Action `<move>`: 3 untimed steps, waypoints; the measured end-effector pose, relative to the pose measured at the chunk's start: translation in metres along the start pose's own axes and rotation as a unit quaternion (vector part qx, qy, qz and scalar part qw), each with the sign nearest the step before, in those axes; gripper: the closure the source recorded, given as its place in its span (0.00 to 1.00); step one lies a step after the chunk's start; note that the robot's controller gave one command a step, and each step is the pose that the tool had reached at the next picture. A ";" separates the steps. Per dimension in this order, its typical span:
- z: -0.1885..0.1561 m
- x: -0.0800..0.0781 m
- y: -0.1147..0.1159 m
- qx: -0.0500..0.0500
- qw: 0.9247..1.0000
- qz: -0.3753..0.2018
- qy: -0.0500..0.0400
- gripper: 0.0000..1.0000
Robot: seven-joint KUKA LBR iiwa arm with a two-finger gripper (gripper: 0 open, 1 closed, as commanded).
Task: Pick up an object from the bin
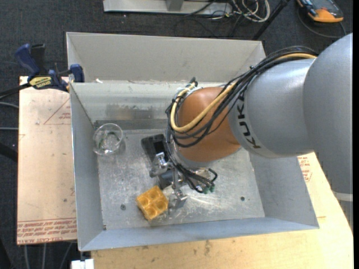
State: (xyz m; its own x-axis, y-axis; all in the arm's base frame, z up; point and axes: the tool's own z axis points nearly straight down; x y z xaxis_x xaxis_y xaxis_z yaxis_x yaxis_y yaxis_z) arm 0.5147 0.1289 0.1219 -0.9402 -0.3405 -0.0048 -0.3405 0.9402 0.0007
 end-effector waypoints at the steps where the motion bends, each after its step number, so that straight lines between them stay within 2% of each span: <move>1: 0.047 0.010 0.002 0.000 0.999 -0.045 -0.001 1.00; 2: 0.047 0.010 0.002 0.000 0.999 -0.045 -0.001 1.00; 3: -0.092 0.005 0.008 0.000 0.997 -0.076 0.001 1.00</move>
Offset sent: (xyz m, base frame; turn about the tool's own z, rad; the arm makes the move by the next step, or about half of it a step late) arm 0.0000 0.0000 0.0000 0.0000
